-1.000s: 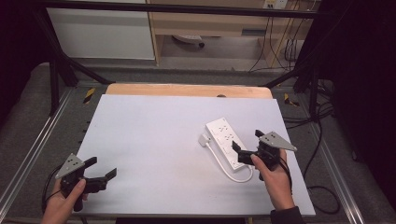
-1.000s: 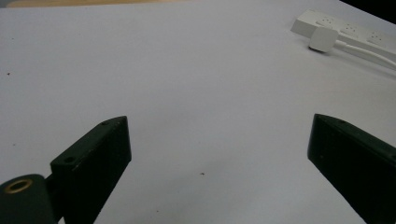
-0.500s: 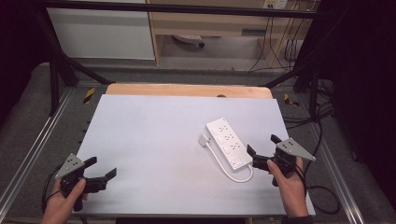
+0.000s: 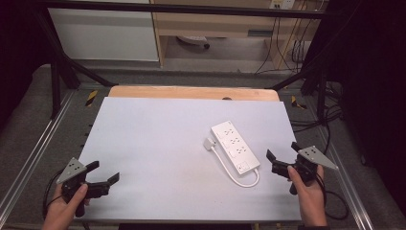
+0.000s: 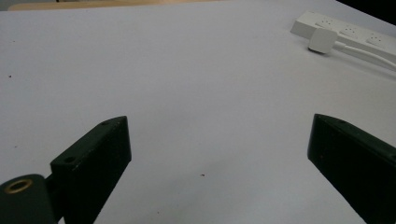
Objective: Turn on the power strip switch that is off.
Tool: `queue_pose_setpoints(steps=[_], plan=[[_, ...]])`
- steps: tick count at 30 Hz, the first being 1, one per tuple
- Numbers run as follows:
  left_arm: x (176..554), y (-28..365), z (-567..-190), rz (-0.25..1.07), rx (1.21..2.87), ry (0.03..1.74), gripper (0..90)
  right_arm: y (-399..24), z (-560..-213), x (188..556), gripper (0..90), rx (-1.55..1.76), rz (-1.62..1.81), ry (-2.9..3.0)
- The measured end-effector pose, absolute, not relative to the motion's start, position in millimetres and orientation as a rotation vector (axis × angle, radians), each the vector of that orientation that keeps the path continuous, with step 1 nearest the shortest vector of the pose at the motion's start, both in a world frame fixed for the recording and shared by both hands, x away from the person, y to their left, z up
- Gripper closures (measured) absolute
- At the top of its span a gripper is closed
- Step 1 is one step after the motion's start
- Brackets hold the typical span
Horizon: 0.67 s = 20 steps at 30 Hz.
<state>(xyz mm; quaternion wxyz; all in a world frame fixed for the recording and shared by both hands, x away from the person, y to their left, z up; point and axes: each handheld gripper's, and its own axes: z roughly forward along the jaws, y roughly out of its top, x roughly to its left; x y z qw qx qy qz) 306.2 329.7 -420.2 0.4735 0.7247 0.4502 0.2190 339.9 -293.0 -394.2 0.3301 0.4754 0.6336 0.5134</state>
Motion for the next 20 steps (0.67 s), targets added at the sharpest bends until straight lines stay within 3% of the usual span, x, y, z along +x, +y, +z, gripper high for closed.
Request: queue_pose_setpoints(steps=[13,20], plan=[[306.1,329.6,-420.0,0.538,1.774,1.099,6.2,-315.8,-418.6,344.1,2.4,1.300,1.257,1.677],[306.0,329.3,-419.5,0.541,1.780,1.094,6.2,-307.6,-439.9,348.9,3.0,1.309,1.189,1.810]])
